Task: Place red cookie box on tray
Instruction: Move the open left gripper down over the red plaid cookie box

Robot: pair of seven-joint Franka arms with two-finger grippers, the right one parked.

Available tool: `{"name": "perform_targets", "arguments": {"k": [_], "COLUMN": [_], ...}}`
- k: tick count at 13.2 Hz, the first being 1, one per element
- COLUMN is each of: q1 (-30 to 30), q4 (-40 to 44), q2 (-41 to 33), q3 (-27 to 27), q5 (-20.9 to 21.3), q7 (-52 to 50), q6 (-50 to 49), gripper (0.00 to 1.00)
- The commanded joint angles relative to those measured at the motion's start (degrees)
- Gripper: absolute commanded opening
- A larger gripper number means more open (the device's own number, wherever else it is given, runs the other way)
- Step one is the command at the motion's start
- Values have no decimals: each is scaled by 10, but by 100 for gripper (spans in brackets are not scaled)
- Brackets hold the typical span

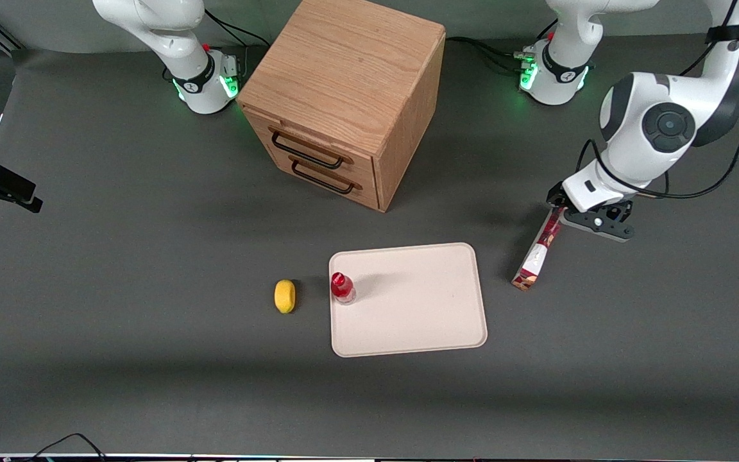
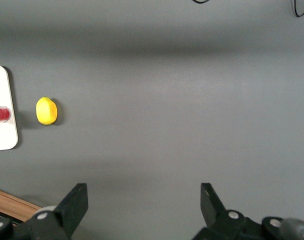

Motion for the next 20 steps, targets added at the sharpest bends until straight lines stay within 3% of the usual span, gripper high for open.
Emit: {"name": "perform_targets", "arguments": {"k": [1,7,18,19,20], "q1": [-3,-3,-2,-1,-1], "q4": [-23,-47,-48,-48,-47], "q2": [18,74,143,147,146], "q3": [-3,-27,-26,-26,-26], "q5": [-5,-4,5,5,5], "q7": [7,0,8,10,11], "q6": [50,139,188,191,191], "gripper": [100,100,99,90,69]}}
